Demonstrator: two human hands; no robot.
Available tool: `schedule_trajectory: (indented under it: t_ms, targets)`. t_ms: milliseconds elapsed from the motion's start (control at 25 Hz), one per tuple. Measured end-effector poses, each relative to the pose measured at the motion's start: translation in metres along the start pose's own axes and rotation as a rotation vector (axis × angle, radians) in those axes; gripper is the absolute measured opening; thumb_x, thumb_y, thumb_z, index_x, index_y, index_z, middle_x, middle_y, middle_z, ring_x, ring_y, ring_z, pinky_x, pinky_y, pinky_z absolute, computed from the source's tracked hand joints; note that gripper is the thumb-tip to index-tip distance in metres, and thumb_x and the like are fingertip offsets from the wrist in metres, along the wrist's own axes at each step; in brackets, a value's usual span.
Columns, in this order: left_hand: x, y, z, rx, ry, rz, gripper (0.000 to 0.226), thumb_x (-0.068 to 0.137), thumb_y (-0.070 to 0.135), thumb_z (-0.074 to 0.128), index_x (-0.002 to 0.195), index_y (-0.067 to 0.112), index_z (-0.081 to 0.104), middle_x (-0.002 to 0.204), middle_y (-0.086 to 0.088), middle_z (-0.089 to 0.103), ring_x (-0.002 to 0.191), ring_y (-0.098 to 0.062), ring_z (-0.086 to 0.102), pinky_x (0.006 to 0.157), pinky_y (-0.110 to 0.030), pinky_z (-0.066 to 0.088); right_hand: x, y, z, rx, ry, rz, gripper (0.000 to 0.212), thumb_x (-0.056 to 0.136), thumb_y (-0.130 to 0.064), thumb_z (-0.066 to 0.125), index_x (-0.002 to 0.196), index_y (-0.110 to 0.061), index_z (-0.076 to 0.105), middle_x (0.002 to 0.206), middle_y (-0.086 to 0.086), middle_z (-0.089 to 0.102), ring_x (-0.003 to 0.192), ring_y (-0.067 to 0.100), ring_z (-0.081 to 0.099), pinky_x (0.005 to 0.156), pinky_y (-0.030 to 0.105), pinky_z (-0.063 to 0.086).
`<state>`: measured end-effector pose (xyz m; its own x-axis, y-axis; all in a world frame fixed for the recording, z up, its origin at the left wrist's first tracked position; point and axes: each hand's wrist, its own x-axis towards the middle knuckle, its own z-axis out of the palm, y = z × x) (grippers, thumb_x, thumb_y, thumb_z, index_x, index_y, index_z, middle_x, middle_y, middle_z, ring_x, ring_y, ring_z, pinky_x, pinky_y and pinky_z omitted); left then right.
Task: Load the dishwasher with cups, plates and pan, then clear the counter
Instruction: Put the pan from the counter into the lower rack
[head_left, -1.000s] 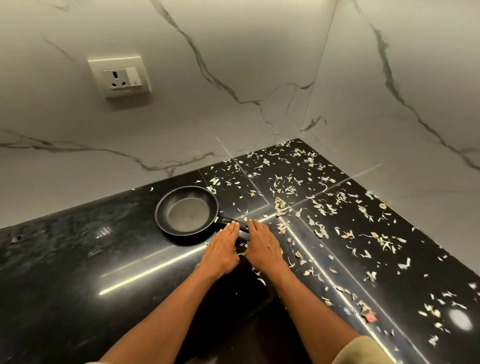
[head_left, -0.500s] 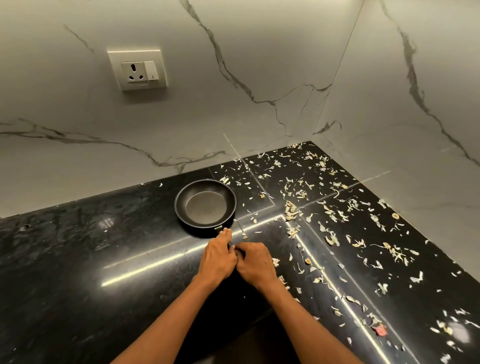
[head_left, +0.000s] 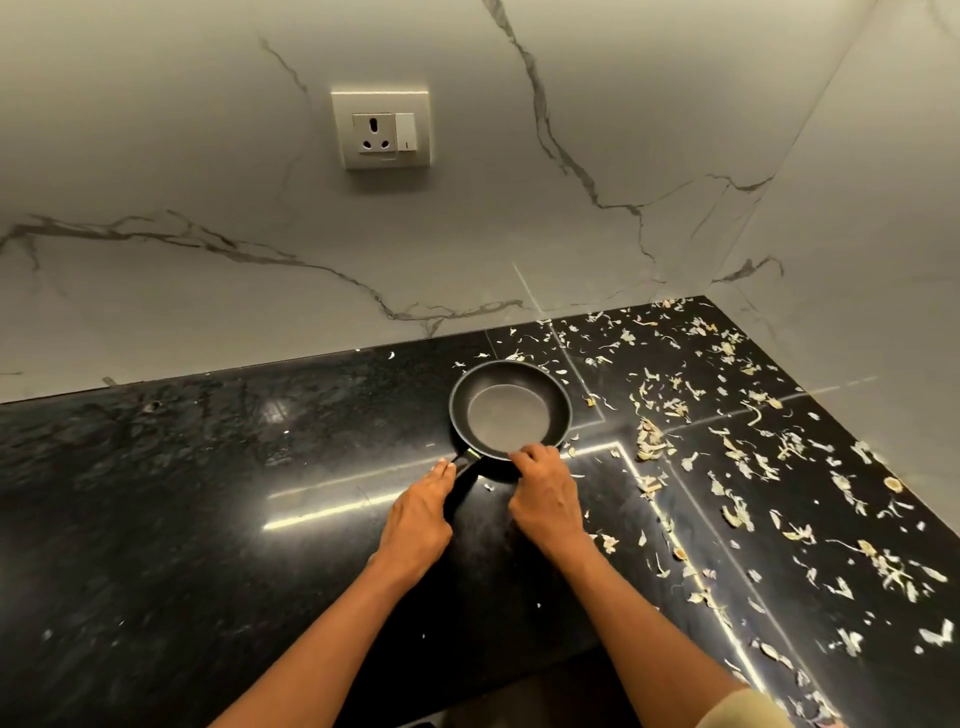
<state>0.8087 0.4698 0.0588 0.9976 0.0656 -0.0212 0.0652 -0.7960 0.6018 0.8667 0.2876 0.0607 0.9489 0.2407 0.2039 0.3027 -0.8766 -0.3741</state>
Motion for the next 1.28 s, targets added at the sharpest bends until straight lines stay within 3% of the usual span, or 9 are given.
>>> schedule_trajectory:
  t_ms: [120,240,360,480,600,960,1280]
  targets:
    - [0.006,-0.009,-0.004,0.002,0.014,-0.003,0.083,0.073,-0.012,0.051,0.149,0.018,0.043,0.154,-0.002,0.042,0.143,-0.013,0.037,0.118,-0.028,0.030,0.018,0.020,-0.003,-0.150,-0.043,-0.055,0.047,0.059,0.008,0.069,0.102,-0.010,0.070,0.102,0.008,0.065,0.095,0.029,0.059,0.078,0.038,0.053]
    - [0.013,-0.011,-0.010,0.009,0.052,-0.003,0.078,0.071,-0.015,0.047,0.143,0.014,0.052,0.147,-0.005,0.051,0.139,-0.017,0.045,0.116,-0.029,0.033,0.032,0.031,-0.005,-0.286,-0.159,-0.055,0.033,0.070,0.000,0.068,0.100,-0.013,0.071,0.099,0.006,0.064,0.097,0.028,0.058,0.083,0.035,0.047]
    - [0.017,-0.007,-0.017,-0.018,0.130,0.008,0.067,0.074,-0.017,0.049,0.132,0.014,0.064,0.132,-0.005,0.064,0.124,-0.023,0.059,0.103,-0.032,0.045,0.039,0.038,-0.003,-0.343,-0.218,-0.084,0.026,0.080,-0.004,0.064,0.099,-0.016,0.076,0.092,0.004,0.066,0.092,0.026,0.056,0.082,0.033,0.040]
    - [0.025,-0.016,-0.022,-0.031,0.142,-0.006,0.065,0.076,-0.016,0.050,0.131,0.017,0.065,0.129,-0.003,0.066,0.121,-0.021,0.061,0.102,-0.030,0.046,0.042,0.044,-0.002,-0.312,-0.128,-0.129,0.027,0.066,0.000,0.074,0.085,-0.018,0.080,0.074,-0.002,0.066,0.077,0.022,0.055,0.071,0.030,0.040]
    - [0.035,-0.028,-0.029,-0.039,0.118,-0.003,0.075,0.069,-0.019,0.048,0.134,0.015,0.061,0.138,-0.002,0.059,0.131,-0.015,0.053,0.112,-0.027,0.039,0.046,0.041,-0.008,-0.204,0.054,-0.225,0.029,0.054,0.009,0.079,0.070,-0.014,0.075,0.061,-0.002,0.061,0.065,0.021,0.051,0.062,0.029,0.039]
    - [0.027,-0.044,-0.039,-0.025,0.078,0.237,0.094,0.059,-0.032,0.049,0.142,0.012,0.053,0.147,-0.003,0.050,0.138,-0.011,0.041,0.113,-0.036,0.042,0.011,0.033,-0.040,-0.179,0.288,-0.269,0.034,0.061,0.015,0.079,0.080,-0.012,0.072,0.072,-0.001,0.066,0.068,0.020,0.052,0.068,0.026,0.037]
    - [-0.006,0.002,-0.011,0.041,-0.031,0.591,0.093,0.049,-0.031,0.056,0.136,0.003,0.057,0.143,-0.012,0.054,0.132,-0.023,0.051,0.109,-0.038,0.044,-0.107,0.047,-0.088,-0.268,0.366,-0.070,0.031,0.069,0.014,0.069,0.089,-0.008,0.076,0.082,0.004,0.073,0.076,0.025,0.062,0.071,0.037,0.051]
